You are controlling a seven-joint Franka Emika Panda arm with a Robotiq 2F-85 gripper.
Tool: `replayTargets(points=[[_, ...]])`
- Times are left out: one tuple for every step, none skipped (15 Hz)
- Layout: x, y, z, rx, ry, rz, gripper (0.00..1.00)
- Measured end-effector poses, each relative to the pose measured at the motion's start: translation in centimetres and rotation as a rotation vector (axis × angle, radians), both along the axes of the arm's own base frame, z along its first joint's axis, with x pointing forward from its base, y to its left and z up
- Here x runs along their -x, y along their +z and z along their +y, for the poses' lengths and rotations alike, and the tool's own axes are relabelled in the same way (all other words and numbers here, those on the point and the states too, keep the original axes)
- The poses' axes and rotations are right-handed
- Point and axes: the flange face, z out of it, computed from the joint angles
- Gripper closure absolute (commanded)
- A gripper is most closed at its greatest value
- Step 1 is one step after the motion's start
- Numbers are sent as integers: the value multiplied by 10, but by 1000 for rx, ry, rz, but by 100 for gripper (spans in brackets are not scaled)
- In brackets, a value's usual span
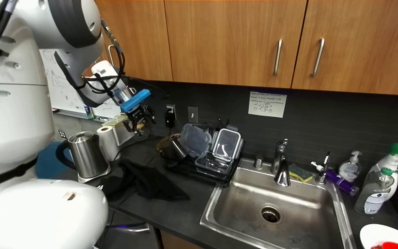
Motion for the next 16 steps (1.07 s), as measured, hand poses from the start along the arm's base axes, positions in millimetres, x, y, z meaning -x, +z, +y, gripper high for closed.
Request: replayTargets(points=[[7,-4,4,-1,-9,2,0],[14,-7,8,-1,-20,0,0],[21,-9,11,-1,-30,-1,0],[28,-10,14,0,-38,-4,0],[35,-12,16,2,-44,-5,0],[42,-13,17,4,-50,-6,0],[48,-14,18,6,-56,-7,0],[53,-16,18,9,-60,-5,0],[58,-17,18,10,-65,-3,0],[61,-19,17,12,-69,1,0],[64,-19,16,12,-71,4,0],[65,-20,15,12,-72,7,0],[67,-20,15,12,-73,7,0],[67,-19,14,12,-73,7,0],[67,-19,14,12,-73,6,0],[67,-19,14,11,-73,6,0]])
